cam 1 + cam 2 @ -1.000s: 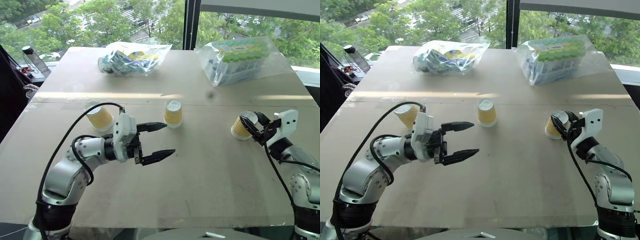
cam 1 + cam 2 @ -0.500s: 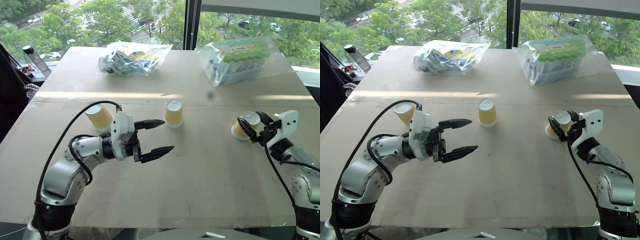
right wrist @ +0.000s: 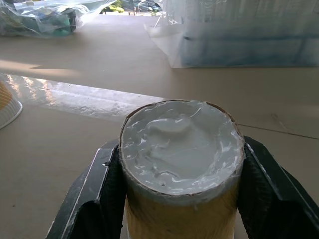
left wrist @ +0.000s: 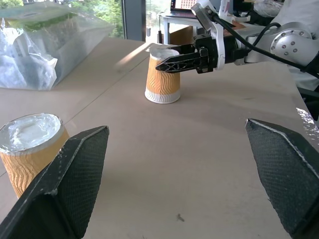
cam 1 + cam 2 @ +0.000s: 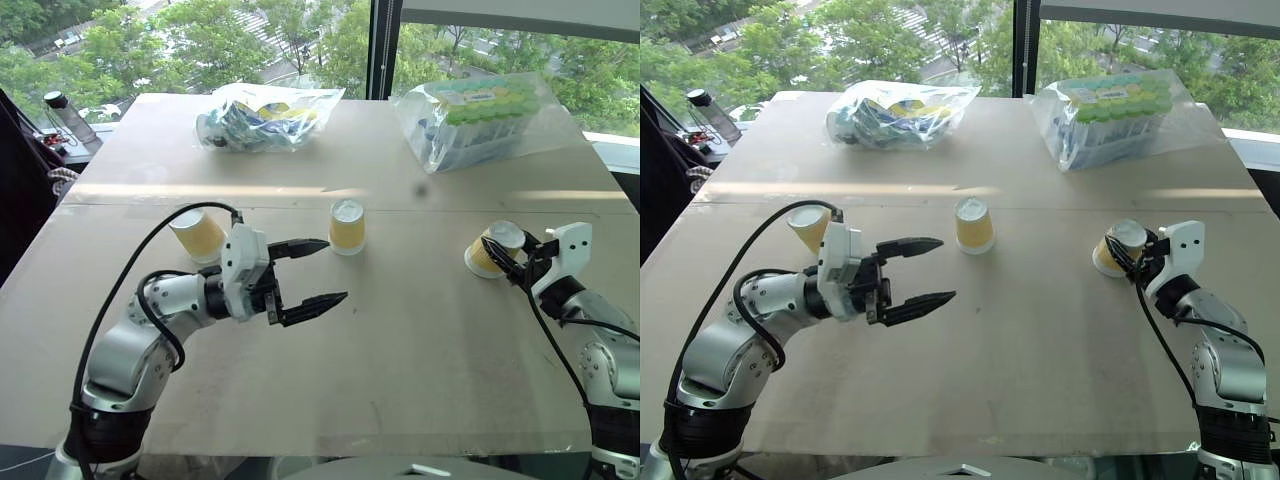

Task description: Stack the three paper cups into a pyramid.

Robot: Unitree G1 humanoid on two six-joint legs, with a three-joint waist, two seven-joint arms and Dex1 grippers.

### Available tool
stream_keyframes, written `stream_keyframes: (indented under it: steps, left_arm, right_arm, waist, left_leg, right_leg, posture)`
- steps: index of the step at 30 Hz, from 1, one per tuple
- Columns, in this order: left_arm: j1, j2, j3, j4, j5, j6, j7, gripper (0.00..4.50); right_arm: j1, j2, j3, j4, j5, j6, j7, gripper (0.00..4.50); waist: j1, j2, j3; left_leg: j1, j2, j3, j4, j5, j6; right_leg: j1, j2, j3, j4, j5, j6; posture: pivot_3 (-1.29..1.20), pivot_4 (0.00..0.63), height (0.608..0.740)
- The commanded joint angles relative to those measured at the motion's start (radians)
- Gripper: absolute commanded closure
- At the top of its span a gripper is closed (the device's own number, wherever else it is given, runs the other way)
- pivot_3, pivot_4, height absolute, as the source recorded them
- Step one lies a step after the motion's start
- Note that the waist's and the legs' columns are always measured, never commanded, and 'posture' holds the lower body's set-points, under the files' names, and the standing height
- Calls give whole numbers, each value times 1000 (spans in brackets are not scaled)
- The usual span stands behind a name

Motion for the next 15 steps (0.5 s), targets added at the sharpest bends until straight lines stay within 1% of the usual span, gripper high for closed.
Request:
stream_keyframes:
  steps: [1, 3, 6, 11, 15]
  left_arm:
    - [15, -4, 17, -34, -3, -28, 3, 0]
    - [42, -15, 38, -37, -6, -28, 31, 0]
    - [105, -37, 78, -49, 5, -43, 84, 0]
    - [202, -88, 128, -70, 65, -91, 194, 0]
    - [228, -113, 141, -91, 86, -98, 250, 0]
  right_arm:
    - [-23, -15, 1, -31, 1, -37, 22, 2344]
    - [-41, -20, 38, -38, -14, -36, 37, 2344]
    - [-94, -20, 129, -51, -45, -16, 61, 2344]
    - [-240, 43, 293, -21, -81, 36, 70, 2344]
    - [-331, 105, 365, 56, -109, 44, 67, 2344]
  waist:
    - [0, 0, 0]
    - [-3, 0, 0]
    - [-8, 0, 0]
    - [-5, 1, 1]
    - [7, 1, 1]
  left_leg:
    - [0, 0, 0, 0, 0, 0]
    - [0, 0, 0, 0, 0, 0]
    - [1, 0, 0, 0, 0, 0]
    - [0, 0, -2, 0, 0, 0]
    - [-1, 0, -2, 0, 0, 0]
  right_leg:
    - [0, 0, 0, 0, 0, 0]
    - [0, 0, 0, 0, 0, 0]
    - [0, 0, 1, 0, 0, 0]
    - [-1, 1, 0, 0, 1, 1]
    - [-1, 0, -1, 0, 1, 1]
  posture:
    - [0, 150, 740]
    - [0, 150, 740]
    - [0, 150, 740]
    - [0, 150, 740]
    - [0, 150, 740]
